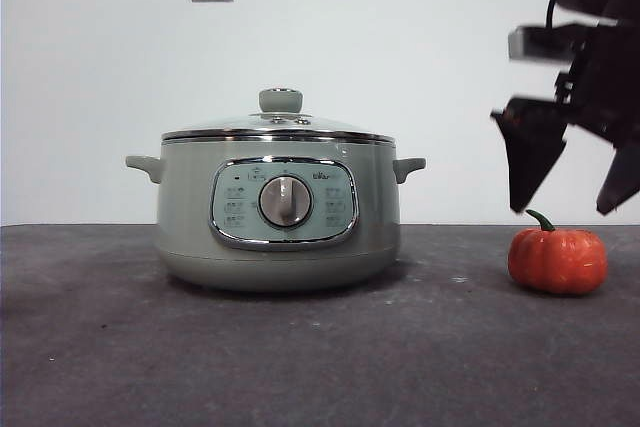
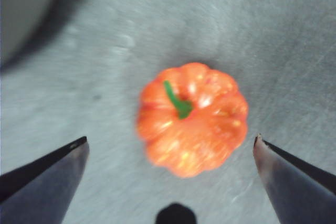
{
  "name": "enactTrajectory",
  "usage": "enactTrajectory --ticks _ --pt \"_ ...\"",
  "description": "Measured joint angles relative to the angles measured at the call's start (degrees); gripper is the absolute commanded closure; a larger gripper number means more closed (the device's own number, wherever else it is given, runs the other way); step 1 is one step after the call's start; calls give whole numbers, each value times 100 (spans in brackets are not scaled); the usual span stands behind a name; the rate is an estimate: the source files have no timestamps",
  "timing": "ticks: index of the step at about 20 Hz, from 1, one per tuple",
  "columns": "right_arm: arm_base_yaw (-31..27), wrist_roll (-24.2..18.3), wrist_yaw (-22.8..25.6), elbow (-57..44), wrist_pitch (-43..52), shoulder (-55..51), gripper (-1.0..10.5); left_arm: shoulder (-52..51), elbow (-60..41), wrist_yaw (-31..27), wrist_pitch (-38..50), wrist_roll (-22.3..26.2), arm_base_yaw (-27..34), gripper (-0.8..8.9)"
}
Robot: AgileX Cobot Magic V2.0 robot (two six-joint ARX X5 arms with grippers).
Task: Pick up the pumpkin,open the lid,put the pumpkin in the pot,close the lid
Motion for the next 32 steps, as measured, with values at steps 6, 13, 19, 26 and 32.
enactTrajectory --ticks 6,13,19,26,32 --pt "0 -85 35 0 313 431 193 0 0 0 0 2 0 -39" --pt "0 -85 160 0 337 656 359 0 0 0 0 0 0 -39" --pt "-4 -79 151 0 330 656 959 0 0 0 0 0 0 -39" --pt "-4 -4 151 -2 118 323 959 4 0 -2 0 0 0 -34" --pt "103 245 136 9 -284 -1799 959 514 17 -2 503 2 -181 -31"
